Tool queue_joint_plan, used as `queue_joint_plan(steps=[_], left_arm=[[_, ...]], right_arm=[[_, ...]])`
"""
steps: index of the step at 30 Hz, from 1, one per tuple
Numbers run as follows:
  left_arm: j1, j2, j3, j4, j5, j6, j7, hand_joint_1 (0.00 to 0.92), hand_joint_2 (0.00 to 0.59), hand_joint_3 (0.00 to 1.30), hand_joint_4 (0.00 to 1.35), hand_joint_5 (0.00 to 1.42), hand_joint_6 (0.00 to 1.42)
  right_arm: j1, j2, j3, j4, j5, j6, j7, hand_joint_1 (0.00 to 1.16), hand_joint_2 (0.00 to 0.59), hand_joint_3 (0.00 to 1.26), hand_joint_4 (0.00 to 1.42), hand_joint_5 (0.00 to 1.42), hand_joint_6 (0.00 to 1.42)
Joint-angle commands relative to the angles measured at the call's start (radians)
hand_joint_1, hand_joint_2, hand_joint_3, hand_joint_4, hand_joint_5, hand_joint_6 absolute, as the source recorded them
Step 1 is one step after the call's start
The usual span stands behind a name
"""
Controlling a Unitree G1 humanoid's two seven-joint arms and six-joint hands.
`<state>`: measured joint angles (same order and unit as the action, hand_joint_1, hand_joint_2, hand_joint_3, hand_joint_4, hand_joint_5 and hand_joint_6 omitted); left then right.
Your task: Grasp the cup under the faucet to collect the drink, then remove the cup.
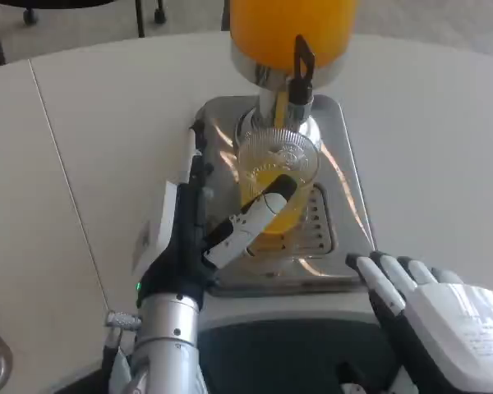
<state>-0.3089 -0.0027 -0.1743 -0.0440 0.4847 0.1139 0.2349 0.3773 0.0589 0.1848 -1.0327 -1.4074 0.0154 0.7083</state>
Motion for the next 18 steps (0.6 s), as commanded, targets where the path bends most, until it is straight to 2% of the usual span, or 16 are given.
queue_joint_plan(steps=[1, 5, 12, 18], left_arm=[[-0.026, -0.009, -0.024, 0.041, 0.013, -0.047, 0.036, 0.275, 0.034, 0.00, 0.00, 0.16, 0.27], [-0.044, -0.008, -0.031, 0.074, 0.020, -0.054, 0.055, 0.296, 0.041, 0.00, 0.00, 0.16, 0.27], [-0.112, 0.005, -0.050, 0.162, 0.045, -0.050, 0.086, 0.404, 0.062, 0.00, 0.00, 0.16, 0.27], [-0.151, -0.002, -0.065, 0.228, 0.066, -0.044, 0.113, 0.446, 0.065, 0.00, 0.00, 0.17, 0.28]], right_arm=[[0.019, 0.120, -0.038, -0.014, 0.029, -0.009, 0.014, 0.56, 0.475, 0.04, 0.00, 0.00, 0.00], [0.005, 0.128, -0.054, -0.014, 0.045, -0.011, 0.040, 0.56, 0.475, 0.04, 0.00, 0.00, 0.00], [-0.039, 0.135, -0.087, -0.014, 0.070, -0.003, 0.060, 0.55, 0.485, 0.05, 0.00, 0.00, 0.00], [-0.057, 0.144, -0.066, -0.014, 0.052, 0.004, 0.092, 0.54, 0.486, 0.05, 0.00, 0.00, 0.00]])
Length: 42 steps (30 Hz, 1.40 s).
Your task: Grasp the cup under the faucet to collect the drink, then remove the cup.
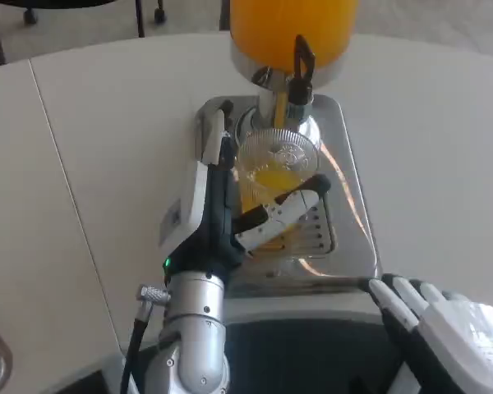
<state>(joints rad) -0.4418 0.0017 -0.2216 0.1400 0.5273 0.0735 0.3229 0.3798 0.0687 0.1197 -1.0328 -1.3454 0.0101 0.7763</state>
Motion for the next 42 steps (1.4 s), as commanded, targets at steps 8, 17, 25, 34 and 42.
queue_joint_plan(steps=[8, 17, 25, 34, 42], left_arm=[[-0.052, -0.020, -0.025, 0.123, 0.030, -0.012, 0.061, 0.457, 0.070, 0.00, 0.00, 0.17, 0.30], [-0.073, -0.035, -0.035, 0.172, 0.033, -0.009, 0.101, 0.453, 0.067, 0.00, 0.00, 0.19, 0.31], [-0.101, -0.038, -0.047, 0.211, 0.063, 0.019, 0.143, 0.439, 0.071, 0.00, 0.00, 0.23, 0.34], [-0.104, -0.048, -0.031, 0.217, 0.060, 0.042, 0.175, 0.433, 0.070, 0.00, 0.00, 0.26, 0.37], [-0.098, -0.047, -0.024, 0.215, 0.057, 0.040, 0.174, 0.425, 0.073, 0.00, 0.00, 0.27, 0.37]], right_arm=[[-0.103, 0.120, -0.009, -0.014, -0.026, 0.042, 0.079, 0.53, 0.495, 0.06, 0.00, 0.00, 0.00], [-0.125, 0.109, -0.012, -0.014, -0.025, 0.082, 0.114, 0.48, 0.509, 0.06, 0.00, 0.00, 0.00], [-0.153, 0.093, -0.030, -0.014, -0.006, 0.109, 0.146, 0.45, 0.516, 0.08, 0.00, 0.00, 0.00], [-0.161, 0.081, -0.044, -0.014, 0.004, 0.112, 0.153, 0.49, 0.532, 0.07, 0.00, 0.00, 0.00], [-0.169, 0.087, -0.045, -0.014, 0.001, 0.116, 0.163, 0.50, 0.534, 0.07, 0.00, 0.00, 0.00]])
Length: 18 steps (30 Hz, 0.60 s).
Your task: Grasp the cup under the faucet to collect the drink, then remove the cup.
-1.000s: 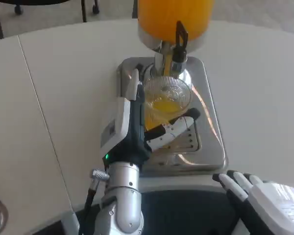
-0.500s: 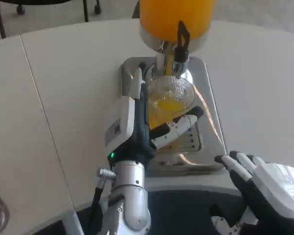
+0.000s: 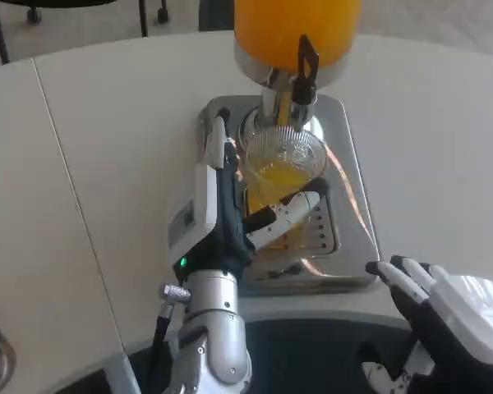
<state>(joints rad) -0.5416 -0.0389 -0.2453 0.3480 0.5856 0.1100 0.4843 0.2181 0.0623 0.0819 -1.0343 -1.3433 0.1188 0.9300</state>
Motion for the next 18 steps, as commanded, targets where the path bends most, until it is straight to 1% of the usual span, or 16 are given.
queue_joint_plan(steps=[1, 7, 18], left_arm=[[0.002, -0.006, -0.002, 0.006, 0.000, 0.004, 0.011, 0.425, 0.074, 0.00, 0.00, 0.27, 0.37], [0.002, -0.005, -0.018, -0.008, 0.019, 0.014, 0.006, 0.422, 0.074, 0.00, 0.00, 0.28, 0.40], [0.001, -0.007, -0.030, -0.019, 0.016, -0.001, 0.000, 0.420, 0.074, 0.00, 0.00, 0.31, 0.42]], right_arm=[[-0.009, 0.095, -0.007, -0.013, -0.002, 0.008, 0.010, 0.50, 0.545, 0.07, 0.00, 0.00, 0.00], [-0.002, 0.102, -0.002, -0.013, -0.005, 0.011, 0.010, 0.50, 0.550, 0.07, 0.00, 0.00, 0.00], [0.011, 0.110, -0.002, -0.013, -0.003, 0.021, 0.004, 0.50, 0.558, 0.07, 0.00, 0.00, 0.00]])
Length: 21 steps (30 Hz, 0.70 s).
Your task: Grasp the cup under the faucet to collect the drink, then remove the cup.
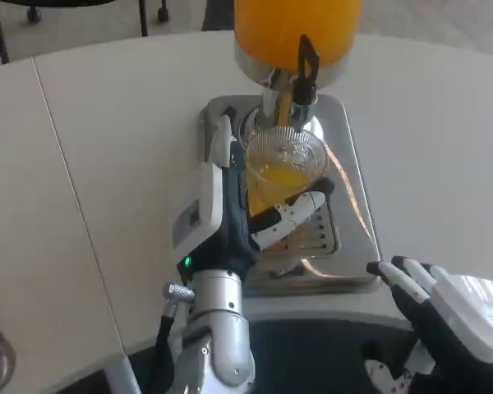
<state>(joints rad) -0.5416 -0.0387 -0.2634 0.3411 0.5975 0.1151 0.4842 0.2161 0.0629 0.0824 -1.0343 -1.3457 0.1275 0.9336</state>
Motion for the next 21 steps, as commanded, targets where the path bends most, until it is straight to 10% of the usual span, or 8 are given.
queue_joint_plan(steps=[1, 21], left_arm=[[0.000, -0.007, -0.014, -0.013, 0.005, -0.006, 0.000, 0.420, 0.073, 0.00, 0.00, 0.31, 0.42], [-0.047, -0.024, -0.060, 0.056, 0.029, 0.050, 0.015, 0.404, 0.075, 0.00, 0.00, 0.31, 0.43]], right_arm=[[0.014, 0.110, -0.002, -0.013, 0.000, 0.012, -0.001, 0.50, 0.559, 0.07, 0.00, 0.00, 0.00], [-0.007, 0.101, -0.027, -0.013, 0.024, 0.040, 0.015, 0.48, 0.581, 0.09, 0.00, 0.00, 0.00]])
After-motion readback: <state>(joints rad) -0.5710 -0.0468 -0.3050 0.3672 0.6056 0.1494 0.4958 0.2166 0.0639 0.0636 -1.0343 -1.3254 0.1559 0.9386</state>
